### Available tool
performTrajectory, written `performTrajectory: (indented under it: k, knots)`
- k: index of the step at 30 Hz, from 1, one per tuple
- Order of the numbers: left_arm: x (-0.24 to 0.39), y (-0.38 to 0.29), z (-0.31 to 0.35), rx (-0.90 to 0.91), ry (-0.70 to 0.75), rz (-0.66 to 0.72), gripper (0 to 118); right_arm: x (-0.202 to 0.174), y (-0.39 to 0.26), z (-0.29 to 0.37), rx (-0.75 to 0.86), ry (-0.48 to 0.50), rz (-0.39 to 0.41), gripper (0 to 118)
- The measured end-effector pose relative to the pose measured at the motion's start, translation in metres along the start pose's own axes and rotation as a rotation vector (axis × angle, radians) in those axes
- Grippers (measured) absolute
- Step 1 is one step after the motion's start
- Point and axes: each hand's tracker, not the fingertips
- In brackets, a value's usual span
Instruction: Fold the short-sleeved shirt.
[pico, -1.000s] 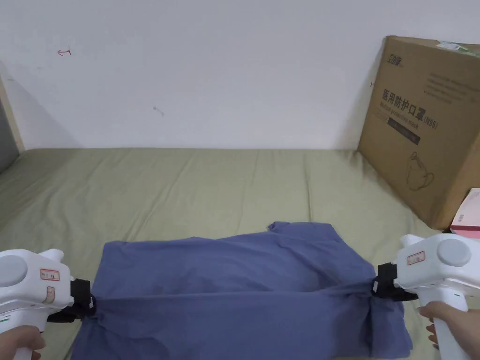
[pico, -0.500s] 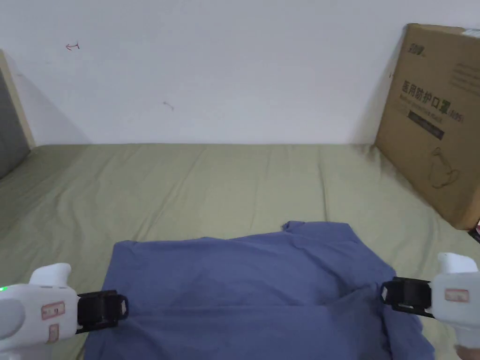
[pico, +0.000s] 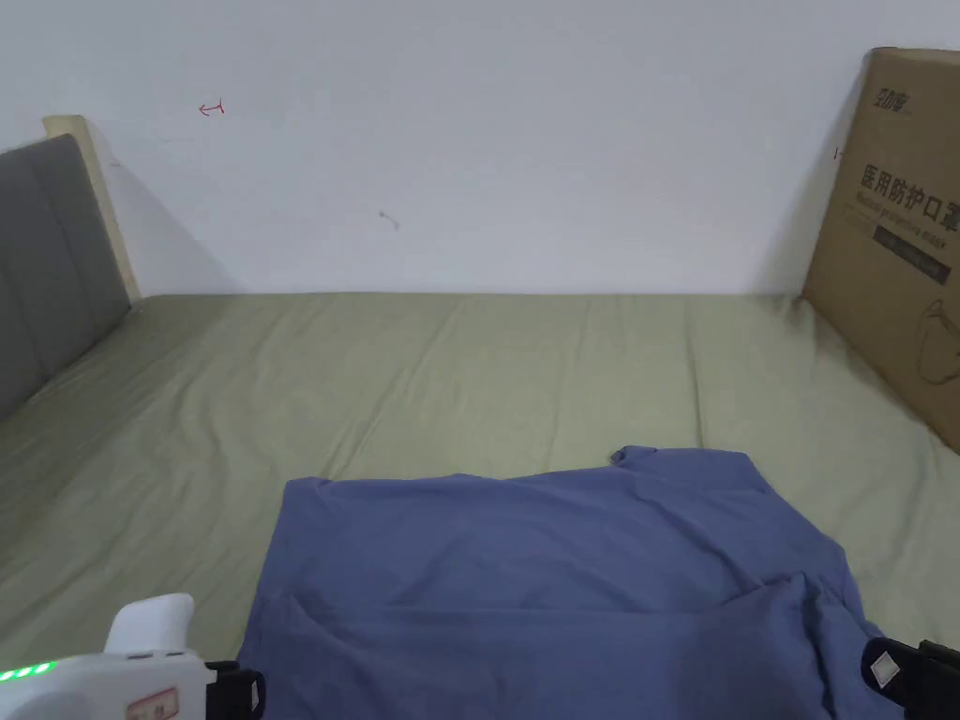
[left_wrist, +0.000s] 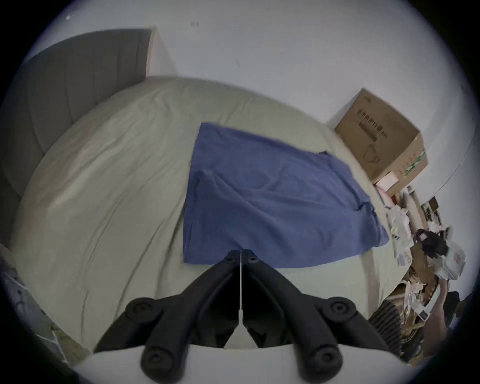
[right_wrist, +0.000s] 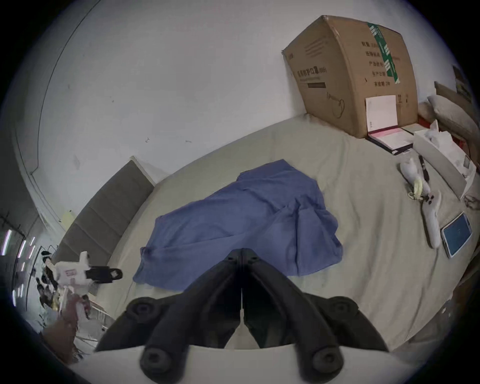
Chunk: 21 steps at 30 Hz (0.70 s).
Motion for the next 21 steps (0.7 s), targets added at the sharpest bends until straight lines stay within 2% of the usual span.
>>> performTrajectory:
  k: [1, 2, 3, 4, 5, 6, 7, 10, 12, 13, 14, 19, 20, 21]
  knots:
    - [-0.004, 0.006, -0.013, -0.024, -0.001, -0.006, 1, -0.006, 0.000, -0.001, -0.004, -0.001, 0.007, 0]
    - [-0.008, 0.011, -0.024, -0.057, 0.015, -0.019, 10, -0.007, 0.000, -0.001, -0.010, -0.002, 0.011, 0]
    - [-0.011, 0.016, -0.035, -0.069, 0.061, -0.009, 42, -0.007, 0.000, -0.001, -0.018, -0.002, 0.011, 0]
    - [-0.011, 0.020, -0.045, -0.091, 0.085, -0.004, 64, -0.007, -0.001, -0.002, -0.025, 0.000, 0.007, 0]
    - [-0.014, 0.024, -0.053, -0.110, 0.098, 0.007, 79, -0.007, -0.001, -0.002, -0.035, 0.004, -0.001, 0]
    - [-0.017, 0.026, -0.064, -0.136, 0.103, 0.016, 99, -0.006, -0.002, -0.003, -0.044, 0.010, -0.010, 0]
    - [-0.020, 0.028, -0.073, -0.148, 0.110, 0.017, 108, -0.005, -0.003, -0.003, -0.051, 0.011, -0.015, 0]
    - [-0.029, 0.025, -0.104, -0.213, 0.156, 0.022, 109, 0.003, -0.006, -0.008, -0.079, 0.000, -0.017, 0]
    - [-0.031, 0.017, -0.115, -0.218, 0.103, 0.009, 118, 0.005, -0.008, -0.011, -0.096, -0.008, -0.022, 0]
    - [-0.031, 0.016, -0.114, -0.215, 0.083, 0.006, 118, 0.014, -0.009, -0.015, -0.105, -0.011, -0.027, 0]
    - [-0.031, 0.015, -0.112, -0.218, 0.153, -0.017, 118, 0.015, -0.009, -0.016, -0.112, -0.013, -0.032, 0]
    - [-0.025, 0.006, -0.107, -0.174, 0.165, -0.032, 118, 0.026, -0.009, -0.024, -0.130, -0.019, -0.063, 0]
    - [-0.018, 0.006, -0.106, -0.168, 0.167, -0.032, 114, 0.027, -0.008, -0.025, -0.133, -0.018, -0.071, 0]
    - [-0.015, 0.006, -0.100, -0.165, 0.172, -0.042, 105, 0.028, -0.008, -0.025, -0.135, -0.016, -0.079, 0]
